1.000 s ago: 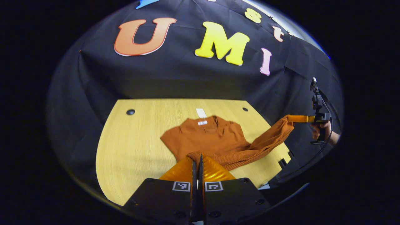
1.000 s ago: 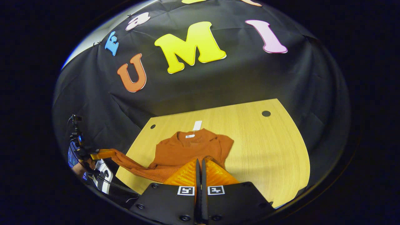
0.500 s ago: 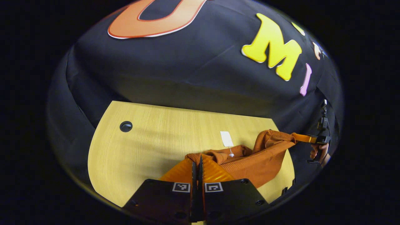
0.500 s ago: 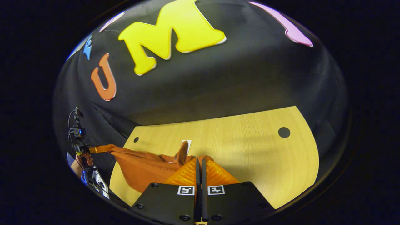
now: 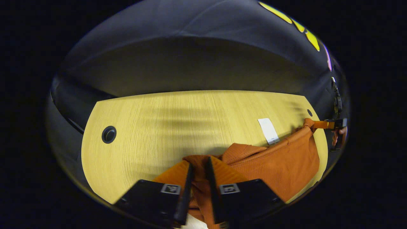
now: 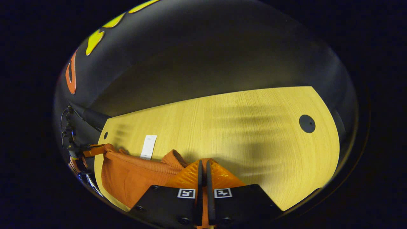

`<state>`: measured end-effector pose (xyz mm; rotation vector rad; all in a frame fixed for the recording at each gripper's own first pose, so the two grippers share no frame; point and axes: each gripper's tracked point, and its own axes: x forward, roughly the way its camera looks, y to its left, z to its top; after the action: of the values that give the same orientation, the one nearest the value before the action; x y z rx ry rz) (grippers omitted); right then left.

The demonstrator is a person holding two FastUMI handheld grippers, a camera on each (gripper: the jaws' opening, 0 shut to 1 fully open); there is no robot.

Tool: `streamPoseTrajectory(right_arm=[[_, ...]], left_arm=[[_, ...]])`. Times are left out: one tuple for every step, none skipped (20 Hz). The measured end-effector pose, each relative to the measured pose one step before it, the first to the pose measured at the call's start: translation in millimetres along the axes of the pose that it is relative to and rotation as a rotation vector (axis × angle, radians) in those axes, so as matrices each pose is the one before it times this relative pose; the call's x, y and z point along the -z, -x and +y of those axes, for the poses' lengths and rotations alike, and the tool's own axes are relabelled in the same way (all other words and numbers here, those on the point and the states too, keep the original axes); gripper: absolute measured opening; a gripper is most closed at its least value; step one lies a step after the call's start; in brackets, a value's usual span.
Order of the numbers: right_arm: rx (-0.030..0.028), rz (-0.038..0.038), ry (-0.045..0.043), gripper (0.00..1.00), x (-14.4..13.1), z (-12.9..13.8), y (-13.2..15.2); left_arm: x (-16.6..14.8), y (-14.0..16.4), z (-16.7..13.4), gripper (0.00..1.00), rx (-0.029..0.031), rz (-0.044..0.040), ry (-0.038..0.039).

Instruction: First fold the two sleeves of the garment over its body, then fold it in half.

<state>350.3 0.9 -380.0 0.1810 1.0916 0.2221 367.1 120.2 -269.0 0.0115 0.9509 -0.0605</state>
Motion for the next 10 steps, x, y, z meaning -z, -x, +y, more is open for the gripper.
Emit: streamPoseTrajectory(right_arm=[[0.00287, 0.00277, -0.01802, 0.12, -0.77, -1.53, -1.15], [0.01585, -0.00147, -0.00911, 0.23, 0.66, -3.3, 2.21], [0.0047, -0.01809, -0.00424, 0.42, -4.07, -2.76, 1.26], [0.00935, -0.02938, -0.00097, 0.61, -7.48, -1.69, 2.93], [0.01078, -0.03329, -0.00391, 0.8, -10.29, 0.17, 7.6], [0.00638, -0.03154, -0.00479, 0.82, -8.76, 2.39, 7.45], [0.00884, -0.02645, 0.00445, 0.83, -8.58, 1.54, 9.64], [0.01339, -0.03175, 0.0118, 0.84, -4.85, -1.34, 7.9], [0.00053, -0.0352, 0.01838, 0.84, -6.33, 4.31, 11.74], [0.00194, -0.035, 0.02545, 0.84, -5.2, 3.32, 14.09]], left_arm=[[1.63, -4.59, 14.1, 0.37, -0.03873, -0.00335, -0.00279], [-2.67, 0.08, 9.12, 0.55, -0.02855, -0.01299, -0.0065], [-5.0, 2.0, 10.11, 0.82, -0.02206, -0.02522, -0.00664], [-9.12, 5.1, 7.13, 0.83, -0.01799, -0.03214, -0.0071], [-7.98, 4.37, 9.51, 0.94, -0.02362, -0.02529, -0.01819], [-8.54, 6.77, 8.69, 0.87, -0.02758, -0.02503, -0.01541], [-8.6, 10.32, 5.13, 0.88, -0.02118, -0.02669, -0.00491], [-8.3, 12.11, -0.04, 0.89, -0.00448, -0.02767, 0.01379], [-7.51, 13.25, -5.77, 0.89, 0.00355, -0.03324, 0.02979], [-8.45, 14.67, 1.58, 0.89, 0.00425, -0.03717, 0.03638]])
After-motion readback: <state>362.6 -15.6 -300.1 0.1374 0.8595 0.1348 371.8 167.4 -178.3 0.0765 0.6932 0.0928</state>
